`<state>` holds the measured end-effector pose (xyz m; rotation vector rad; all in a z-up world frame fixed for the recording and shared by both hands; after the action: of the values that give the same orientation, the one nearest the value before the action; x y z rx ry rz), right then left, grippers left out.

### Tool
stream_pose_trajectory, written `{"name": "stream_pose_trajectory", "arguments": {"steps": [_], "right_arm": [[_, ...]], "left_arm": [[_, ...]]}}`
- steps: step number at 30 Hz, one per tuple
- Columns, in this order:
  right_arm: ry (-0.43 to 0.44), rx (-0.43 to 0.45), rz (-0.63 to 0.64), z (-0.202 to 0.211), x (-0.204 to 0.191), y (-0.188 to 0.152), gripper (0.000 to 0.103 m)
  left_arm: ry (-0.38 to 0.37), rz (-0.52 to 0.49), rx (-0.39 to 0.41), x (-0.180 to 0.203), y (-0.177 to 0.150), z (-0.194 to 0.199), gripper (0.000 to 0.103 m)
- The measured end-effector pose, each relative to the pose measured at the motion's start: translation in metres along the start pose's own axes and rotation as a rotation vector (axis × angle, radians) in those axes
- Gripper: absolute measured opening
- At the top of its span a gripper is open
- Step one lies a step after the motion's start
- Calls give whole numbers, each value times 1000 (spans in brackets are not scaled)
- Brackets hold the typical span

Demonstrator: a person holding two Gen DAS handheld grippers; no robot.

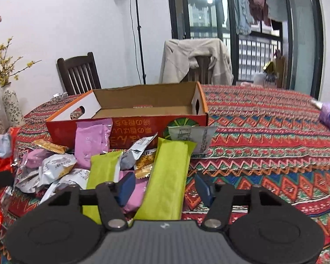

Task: Organize snacks
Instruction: 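Grasp the orange-and-blue snack bag with the left gripper while the right gripper grasps a lime-green bar, then carry the bag and green bar into the cardboard box while both grippers open to release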

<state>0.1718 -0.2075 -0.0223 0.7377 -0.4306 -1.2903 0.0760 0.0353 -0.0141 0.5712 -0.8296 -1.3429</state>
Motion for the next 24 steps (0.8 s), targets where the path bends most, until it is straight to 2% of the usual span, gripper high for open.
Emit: {"name": "stream_pose_trajectory", "arguments": {"steps": [5,13,18,24], "right_arm": [[1,-25,-28,-13,1,-4,45],[8,-11,-64,-16,3,-9,36],[17,13,-69,-8,5,-13,34],[17,81,-73,10,7,-10,34]], "left_arm": [[-1,3,-12,0,0,-4,59],[-11,16,-31,-2,1,-10,59],[-12,19,-30,-2,3,-11,59],[-8,27,-19,-2,13,-12,59]]}}
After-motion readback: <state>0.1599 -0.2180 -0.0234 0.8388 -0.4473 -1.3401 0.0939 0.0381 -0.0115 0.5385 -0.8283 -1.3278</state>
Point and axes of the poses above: each gripper's, at about its wrist camera, not at the fingertips, and z roughly against the way its jaws point, x to its right, y to its top, the point moved 4 cm from there along -z, roughly the way its jaws point, and after that the axes turned 11 degrees about -x, right-handed, at the moved point
